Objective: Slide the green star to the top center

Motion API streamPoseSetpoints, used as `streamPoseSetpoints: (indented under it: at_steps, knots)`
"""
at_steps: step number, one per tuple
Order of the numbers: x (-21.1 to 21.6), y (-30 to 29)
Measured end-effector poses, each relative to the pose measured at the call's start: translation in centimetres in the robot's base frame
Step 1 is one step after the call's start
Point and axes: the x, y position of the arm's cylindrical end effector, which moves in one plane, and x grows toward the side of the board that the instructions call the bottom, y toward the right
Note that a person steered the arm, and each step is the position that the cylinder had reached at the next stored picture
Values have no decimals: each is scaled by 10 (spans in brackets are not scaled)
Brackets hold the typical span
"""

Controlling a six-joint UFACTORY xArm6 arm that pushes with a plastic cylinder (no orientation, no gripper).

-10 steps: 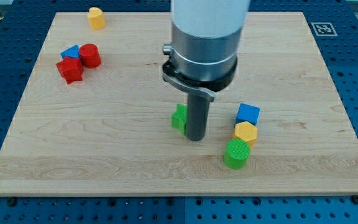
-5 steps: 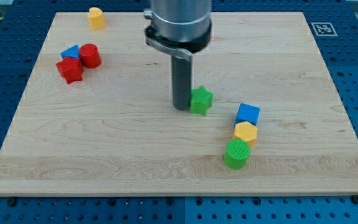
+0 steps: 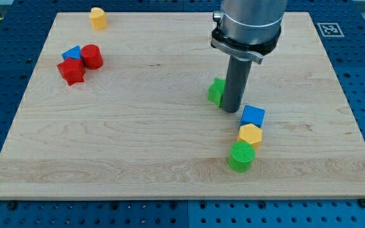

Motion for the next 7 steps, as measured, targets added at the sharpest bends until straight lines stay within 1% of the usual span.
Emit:
streamPoseSetpoints:
  at_steps: [3, 5, 6, 7]
  knots:
    - [-45, -38]
    - [-45, -39]
    - [-63, -40]
    - [-91, -40]
